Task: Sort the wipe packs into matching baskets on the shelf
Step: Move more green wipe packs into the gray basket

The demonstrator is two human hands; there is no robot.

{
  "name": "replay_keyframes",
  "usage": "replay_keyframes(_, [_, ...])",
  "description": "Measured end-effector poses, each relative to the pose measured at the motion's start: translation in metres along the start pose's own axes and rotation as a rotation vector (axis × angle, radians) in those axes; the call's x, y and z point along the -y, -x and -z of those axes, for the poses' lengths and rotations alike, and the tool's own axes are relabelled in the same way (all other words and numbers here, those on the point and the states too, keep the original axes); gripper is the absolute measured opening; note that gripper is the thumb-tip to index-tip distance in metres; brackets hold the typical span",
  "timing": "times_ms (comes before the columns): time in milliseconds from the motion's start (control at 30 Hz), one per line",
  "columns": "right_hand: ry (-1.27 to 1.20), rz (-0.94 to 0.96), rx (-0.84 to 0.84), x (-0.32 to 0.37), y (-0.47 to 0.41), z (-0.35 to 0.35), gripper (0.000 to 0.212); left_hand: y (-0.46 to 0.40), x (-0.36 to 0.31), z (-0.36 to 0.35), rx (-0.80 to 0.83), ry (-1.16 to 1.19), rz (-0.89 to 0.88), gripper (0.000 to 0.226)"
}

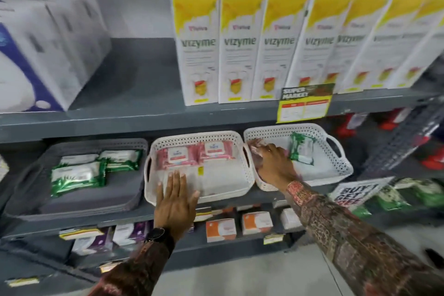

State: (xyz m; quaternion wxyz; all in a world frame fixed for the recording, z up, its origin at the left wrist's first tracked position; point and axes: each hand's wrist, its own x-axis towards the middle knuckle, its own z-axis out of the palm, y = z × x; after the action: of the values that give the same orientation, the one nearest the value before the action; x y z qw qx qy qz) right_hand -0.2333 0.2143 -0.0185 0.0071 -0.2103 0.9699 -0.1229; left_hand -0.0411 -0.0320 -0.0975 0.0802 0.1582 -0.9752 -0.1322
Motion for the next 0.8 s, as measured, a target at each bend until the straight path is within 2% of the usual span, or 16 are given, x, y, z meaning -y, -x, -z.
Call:
replay_keyframes(133, [-0.037, -0.091, 0.107, -0.045, -0.007, 0.0, 0.07, 0.001, -0.003, -0.004, -0.02, -0.029, 0.008, 0.086])
replay_keyframes(267, [-0.032, -0.077, 0.141, -0.068, -0.014, -0.002, 0.067, 0.002, -0.004, -0.007, -0.05, -0.047, 0.009, 0.08])
replay_keyframes(633, [0.094, 0.004, 0.086, -0.069, -0.047, -0.013, 0.054, 0.003, -0.009, -0.01, -0.05, -0.101, 0.046, 0.076])
replay_keyframes(700, [0.081, -0.021, 0.03, -0.072, -0.053, -0.012, 0.051, 0.003, -0.01, -0.012, -0.058, -0.102, 0.05, 0.076])
replay_keyframes(800, [0.035, -0.173, -0.029, -0.089, -0.061, -0.006, 0.057, 0.003, -0.01, -0.012, -0.059, -0.099, 0.055, 0.076])
